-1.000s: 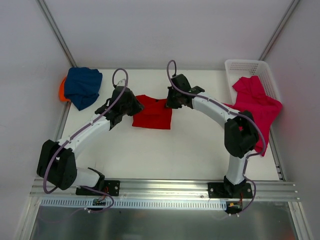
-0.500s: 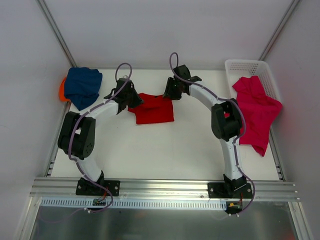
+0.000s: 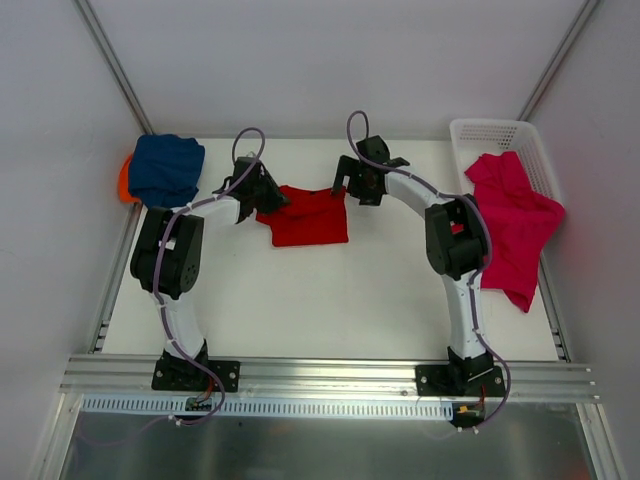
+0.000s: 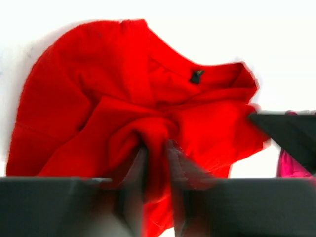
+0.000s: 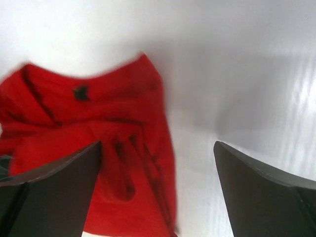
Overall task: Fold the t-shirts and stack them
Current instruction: Fold the long partially folded tshirt into a neat square, then smooth out wrinkles on the folded tshirt
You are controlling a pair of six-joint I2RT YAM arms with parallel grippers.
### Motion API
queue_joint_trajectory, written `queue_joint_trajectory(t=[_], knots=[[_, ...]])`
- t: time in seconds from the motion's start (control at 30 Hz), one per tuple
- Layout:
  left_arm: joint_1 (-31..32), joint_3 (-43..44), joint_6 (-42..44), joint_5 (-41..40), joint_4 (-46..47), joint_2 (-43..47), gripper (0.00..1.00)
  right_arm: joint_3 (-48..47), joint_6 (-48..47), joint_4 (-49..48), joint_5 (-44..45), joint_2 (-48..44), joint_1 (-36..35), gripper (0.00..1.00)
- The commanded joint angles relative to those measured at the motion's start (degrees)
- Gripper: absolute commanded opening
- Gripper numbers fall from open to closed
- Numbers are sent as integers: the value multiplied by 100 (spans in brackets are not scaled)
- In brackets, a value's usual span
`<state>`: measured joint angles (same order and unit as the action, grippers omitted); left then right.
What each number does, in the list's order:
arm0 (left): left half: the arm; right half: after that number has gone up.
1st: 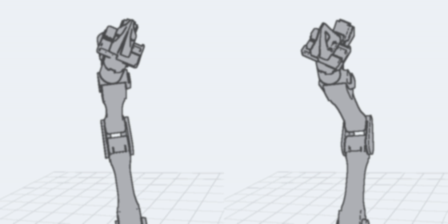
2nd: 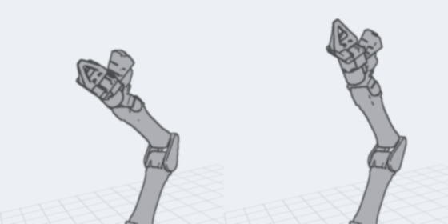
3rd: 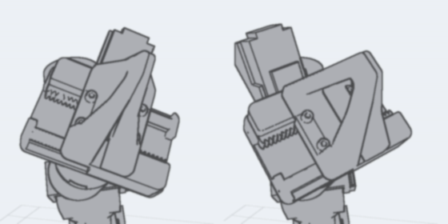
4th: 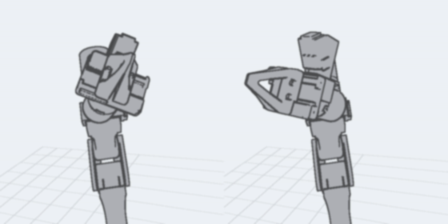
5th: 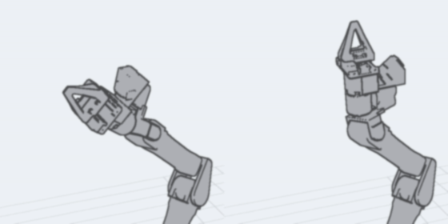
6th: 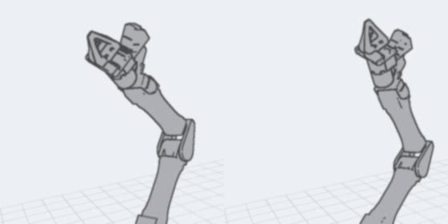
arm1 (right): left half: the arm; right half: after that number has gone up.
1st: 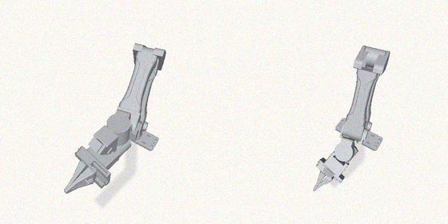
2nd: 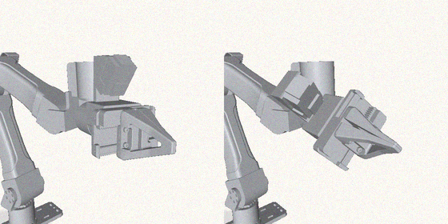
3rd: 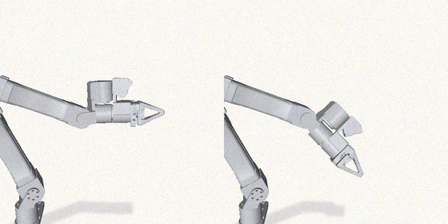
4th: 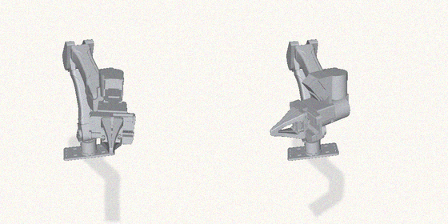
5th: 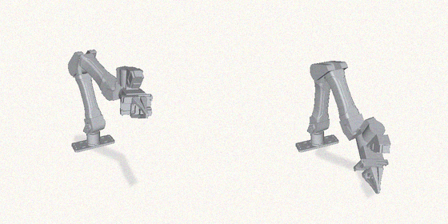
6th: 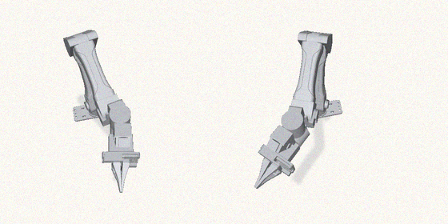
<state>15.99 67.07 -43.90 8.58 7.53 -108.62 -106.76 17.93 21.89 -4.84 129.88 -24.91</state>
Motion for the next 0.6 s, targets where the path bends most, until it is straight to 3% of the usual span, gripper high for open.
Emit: queue_joint_trajectory(t=[0.0, 0.03, 0.1, 0.13, 0.3, 0.57], knots=[[-122, 359, 92, 153, 354, -54, 27, 646, -88, -290, 325, -788, -41, 99], [-174, 412, 162, 196, 354, -63, 61, 1013, -88, -317, 396, -937, -58, 99], [-324, 613, 232, 241, 337, -54, 90, 1358, -115, -387, 720, -1412, -67, 100], [-359, 701, 302, 232, 328, -37, 99, 1673, -115, -405, 782, -1579, -76, 100], [-456, 1441, 575, 267, -181, 384, 99, 2229, -167, -387, 941, -2625, -163, 99], [-447, 774, 707, 399, -594, 2412, 99, 2309, -150, 140, 1590, -3645, -954, 99]])
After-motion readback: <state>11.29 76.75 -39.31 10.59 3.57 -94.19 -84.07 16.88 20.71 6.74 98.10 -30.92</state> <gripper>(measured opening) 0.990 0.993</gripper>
